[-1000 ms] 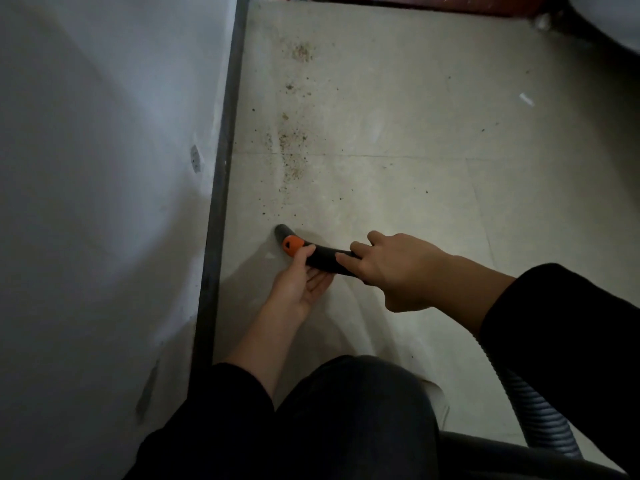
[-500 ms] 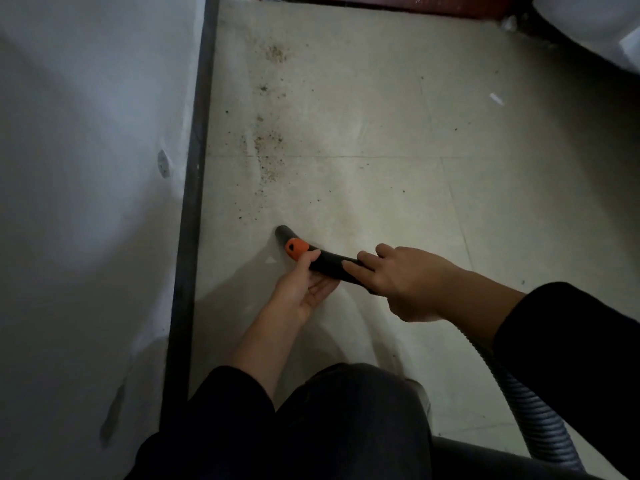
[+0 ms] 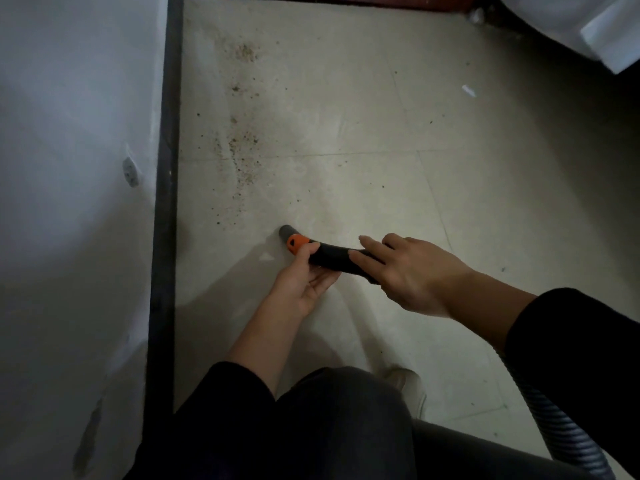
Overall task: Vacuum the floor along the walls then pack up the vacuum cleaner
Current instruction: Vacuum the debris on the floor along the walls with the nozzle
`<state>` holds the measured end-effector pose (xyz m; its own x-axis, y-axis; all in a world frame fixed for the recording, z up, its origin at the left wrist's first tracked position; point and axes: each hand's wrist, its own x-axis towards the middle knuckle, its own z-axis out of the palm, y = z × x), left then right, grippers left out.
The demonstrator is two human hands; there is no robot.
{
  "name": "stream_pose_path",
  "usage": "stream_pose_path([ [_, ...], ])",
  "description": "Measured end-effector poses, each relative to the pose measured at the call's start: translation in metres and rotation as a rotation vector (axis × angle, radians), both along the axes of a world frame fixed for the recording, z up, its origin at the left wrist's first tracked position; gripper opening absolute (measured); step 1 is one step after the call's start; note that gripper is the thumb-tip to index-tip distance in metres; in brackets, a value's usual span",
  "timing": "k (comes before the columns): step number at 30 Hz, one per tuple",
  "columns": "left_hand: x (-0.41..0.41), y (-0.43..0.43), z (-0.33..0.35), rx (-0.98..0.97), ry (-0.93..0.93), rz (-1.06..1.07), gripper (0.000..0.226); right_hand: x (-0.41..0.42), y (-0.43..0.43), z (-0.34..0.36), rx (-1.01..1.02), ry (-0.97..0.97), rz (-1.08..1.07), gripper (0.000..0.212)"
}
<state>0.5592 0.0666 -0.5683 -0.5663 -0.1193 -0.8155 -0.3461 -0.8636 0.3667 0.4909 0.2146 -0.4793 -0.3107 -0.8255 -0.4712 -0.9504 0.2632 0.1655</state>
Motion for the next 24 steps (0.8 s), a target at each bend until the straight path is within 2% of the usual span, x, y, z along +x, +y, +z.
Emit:
stream_pose_path([
  [10, -0.027, -0.007, 0.003, -0.071, 0.012, -0.133, 0.018, -0.003, -0.002, -0.002, -0.027, 0.092, -0.128, 0.059],
  [17, -0.050, -0.019, -0.002, -0.151, -0.023, -0.134, 0.021, -0.013, -0.021, -0.003, -0.041, 0.142, -0.176, 0.053],
  [24, -0.066, -0.029, -0.008, -0.163, -0.021, -0.112, 0.022, -0.026, -0.033, -0.008, -0.055, 0.140, -0.176, 0.055],
])
